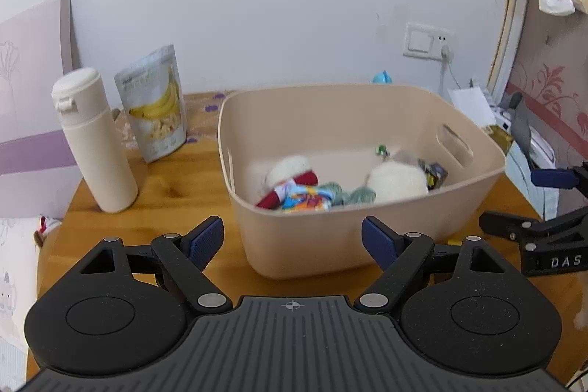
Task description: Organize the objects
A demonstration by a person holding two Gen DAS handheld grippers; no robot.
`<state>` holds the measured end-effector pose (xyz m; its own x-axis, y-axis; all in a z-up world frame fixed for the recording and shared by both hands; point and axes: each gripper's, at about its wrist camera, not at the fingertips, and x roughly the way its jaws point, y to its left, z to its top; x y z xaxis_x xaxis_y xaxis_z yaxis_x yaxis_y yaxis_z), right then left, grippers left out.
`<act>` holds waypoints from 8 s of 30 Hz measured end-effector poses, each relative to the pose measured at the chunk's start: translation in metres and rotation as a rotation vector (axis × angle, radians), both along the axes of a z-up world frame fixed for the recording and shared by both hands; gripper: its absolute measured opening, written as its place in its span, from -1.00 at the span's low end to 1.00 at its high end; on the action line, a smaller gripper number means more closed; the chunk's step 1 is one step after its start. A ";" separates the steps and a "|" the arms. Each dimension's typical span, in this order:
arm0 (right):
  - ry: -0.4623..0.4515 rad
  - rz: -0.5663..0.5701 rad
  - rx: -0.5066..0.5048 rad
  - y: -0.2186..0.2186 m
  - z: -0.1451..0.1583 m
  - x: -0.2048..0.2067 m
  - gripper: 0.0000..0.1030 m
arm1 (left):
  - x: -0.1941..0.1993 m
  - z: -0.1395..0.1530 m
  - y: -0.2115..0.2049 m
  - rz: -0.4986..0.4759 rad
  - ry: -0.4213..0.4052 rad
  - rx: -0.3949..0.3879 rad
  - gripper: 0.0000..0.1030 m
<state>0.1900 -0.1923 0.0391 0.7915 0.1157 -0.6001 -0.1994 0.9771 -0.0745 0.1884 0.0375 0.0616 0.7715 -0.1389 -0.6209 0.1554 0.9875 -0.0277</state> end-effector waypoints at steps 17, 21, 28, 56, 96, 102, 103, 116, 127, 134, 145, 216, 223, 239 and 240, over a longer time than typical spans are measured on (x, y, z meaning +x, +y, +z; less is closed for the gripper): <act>0.086 -0.014 -0.041 -0.007 -0.043 -0.019 1.00 | -0.024 -0.055 -0.013 -0.073 0.157 0.002 0.63; 0.106 -0.011 -0.055 -0.007 -0.052 -0.020 1.00 | -0.029 -0.069 -0.020 -0.095 0.191 0.016 0.63; 0.128 -0.015 -0.064 -0.007 -0.064 -0.020 1.00 | -0.029 -0.084 -0.024 -0.088 0.225 0.029 0.62; 0.176 0.007 -0.050 0.002 -0.099 0.020 0.79 | 0.007 -0.100 -0.029 -0.108 0.180 0.076 0.36; 0.088 -0.042 0.059 -0.013 -0.052 -0.013 -0.16 | -0.022 -0.048 -0.017 -0.104 0.048 0.072 0.18; 0.031 -0.043 0.067 -0.016 -0.032 -0.025 -0.16 | -0.026 -0.025 -0.013 -0.095 -0.013 0.069 0.18; 0.021 -0.042 0.068 -0.016 -0.028 -0.027 -0.16 | -0.026 -0.021 -0.012 -0.094 -0.024 0.067 0.18; -0.108 -0.049 0.058 -0.019 0.016 -0.030 -0.16 | -0.014 0.021 -0.005 -0.059 -0.130 0.045 0.18; -0.161 -0.038 0.053 -0.010 0.031 -0.008 -0.16 | 0.024 0.030 -0.010 -0.055 -0.144 0.030 0.18; -0.163 -0.028 0.053 -0.006 0.032 0.014 -0.16 | 0.050 0.027 -0.020 -0.069 -0.121 0.028 0.18; -0.125 0.000 0.032 0.007 0.021 0.048 -0.16 | 0.088 0.008 -0.031 -0.084 -0.040 0.021 0.18; -0.042 -0.036 0.100 0.004 0.027 -0.023 1.00 | -0.007 0.021 -0.017 -0.017 -0.050 0.020 0.56; -0.045 -0.041 0.111 0.002 0.024 -0.044 1.00 | -0.029 0.018 -0.015 -0.003 -0.054 0.013 0.56; -0.070 -0.057 0.121 -0.001 0.020 -0.093 1.00 | -0.086 0.014 -0.009 0.028 -0.076 0.047 0.64; -0.069 -0.059 0.123 -0.002 0.019 -0.096 1.00 | -0.088 0.013 -0.009 0.029 -0.076 0.048 0.64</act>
<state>0.0940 -0.1939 0.0579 0.8381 0.1369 -0.5281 -0.1395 0.9896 0.0351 0.1003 0.0289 0.0747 0.8200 -0.0870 -0.5657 0.1262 0.9915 0.0305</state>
